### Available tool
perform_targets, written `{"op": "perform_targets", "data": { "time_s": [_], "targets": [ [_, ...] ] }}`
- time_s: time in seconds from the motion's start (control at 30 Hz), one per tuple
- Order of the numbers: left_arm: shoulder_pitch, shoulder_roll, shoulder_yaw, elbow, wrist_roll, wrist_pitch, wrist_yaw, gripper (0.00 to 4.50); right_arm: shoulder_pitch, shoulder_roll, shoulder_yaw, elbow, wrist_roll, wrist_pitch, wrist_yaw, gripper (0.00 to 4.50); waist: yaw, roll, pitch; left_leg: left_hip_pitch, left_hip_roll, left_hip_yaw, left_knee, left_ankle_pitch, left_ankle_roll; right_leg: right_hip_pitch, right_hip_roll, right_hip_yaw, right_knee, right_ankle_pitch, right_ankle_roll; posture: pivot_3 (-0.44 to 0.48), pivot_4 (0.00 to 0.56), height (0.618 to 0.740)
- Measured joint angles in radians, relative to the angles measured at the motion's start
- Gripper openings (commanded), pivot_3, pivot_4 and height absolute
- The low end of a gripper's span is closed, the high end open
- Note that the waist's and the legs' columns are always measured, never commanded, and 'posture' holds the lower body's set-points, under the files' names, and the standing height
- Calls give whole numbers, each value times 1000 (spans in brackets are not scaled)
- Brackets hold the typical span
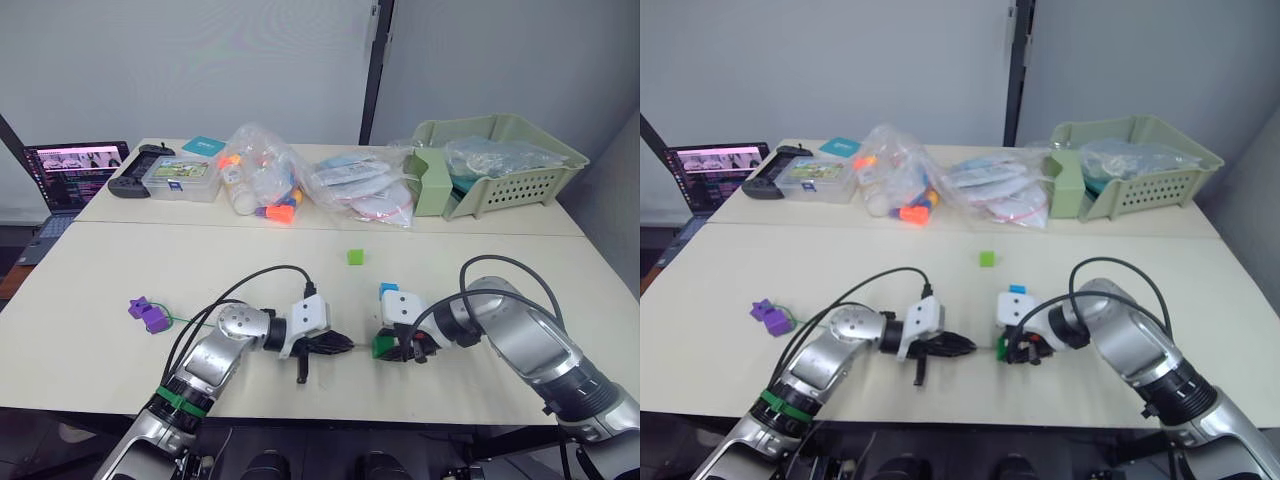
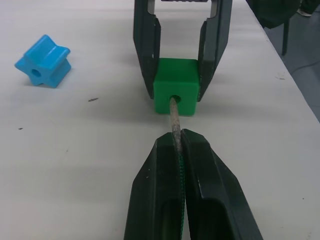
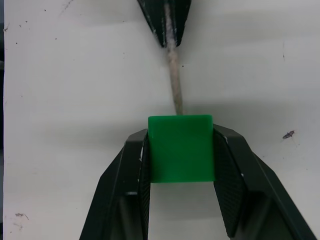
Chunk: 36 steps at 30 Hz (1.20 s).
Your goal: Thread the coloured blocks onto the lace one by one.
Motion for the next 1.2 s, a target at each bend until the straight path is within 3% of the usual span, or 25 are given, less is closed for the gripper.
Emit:
{"op": "perform_targets", "data": {
  "time_s": [0.27,0.77,0.8,1.03,1.2],
  "targets": [
    [-1,-2,-3,4,10,-8,4,0,0,0,0,2,2,0,-1,1174,0,0,0,0,0,0,0,0,0,0,0,0,0,0,0,0,150,740],
    [-81,-152,-42,193,55,-83,29,0,-3,-4,0,3,6,15,-9,1174,1,0,0,0,0,0,3,0,0,2,0,-1,0,0,0,0,150,740],
    [-84,-156,-41,199,55,-84,30,696,-3,-4,-1,3,6,17,-9,1174,2,0,0,0,0,-1,3,0,0,2,0,-1,0,0,0,0,150,740],
    [-85,-137,-34,196,64,-80,30,2871,-4,-4,-1,3,7,22,-11,1174,3,0,0,0,0,-1,3,0,0,2,0,-1,0,0,0,0,150,740],
    [-70,-82,-42,157,76,-83,17,2882,-4,3,0,3,7,21,-17,1174,-1,0,0,0,0,-2,3,0,0,2,1,-1,0,0,0,0,150,740]
  ]
}}
